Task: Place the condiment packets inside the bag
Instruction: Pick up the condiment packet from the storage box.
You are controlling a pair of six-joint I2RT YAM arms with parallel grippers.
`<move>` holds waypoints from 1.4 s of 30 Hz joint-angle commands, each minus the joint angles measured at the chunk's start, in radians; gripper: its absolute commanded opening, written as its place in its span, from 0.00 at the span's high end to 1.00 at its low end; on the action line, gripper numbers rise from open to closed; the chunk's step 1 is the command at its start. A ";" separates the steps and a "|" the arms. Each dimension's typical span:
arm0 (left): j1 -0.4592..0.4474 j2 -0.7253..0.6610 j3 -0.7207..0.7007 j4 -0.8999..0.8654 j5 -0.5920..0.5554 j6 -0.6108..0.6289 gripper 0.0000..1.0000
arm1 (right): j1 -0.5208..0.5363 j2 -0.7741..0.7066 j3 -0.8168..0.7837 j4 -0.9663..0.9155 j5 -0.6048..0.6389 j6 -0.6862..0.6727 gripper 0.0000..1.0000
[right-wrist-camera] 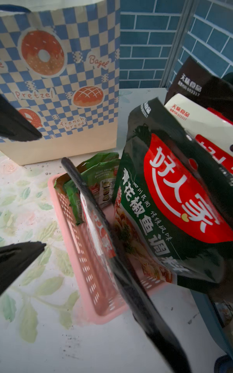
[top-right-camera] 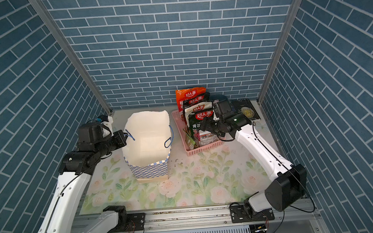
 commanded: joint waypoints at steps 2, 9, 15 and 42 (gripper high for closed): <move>-0.004 -0.025 -0.001 0.006 -0.014 0.014 1.00 | -0.011 0.047 -0.008 0.035 0.059 0.120 0.23; -0.004 -0.030 0.007 0.001 -0.024 0.017 1.00 | -0.032 0.080 -0.029 0.066 0.128 0.167 0.31; -0.004 -0.038 0.002 0.000 -0.024 0.016 1.00 | -0.046 0.094 -0.082 0.073 0.131 0.153 0.37; -0.004 -0.066 -0.039 0.008 -0.041 0.018 1.00 | -0.103 0.038 -0.026 -0.215 0.080 0.079 0.10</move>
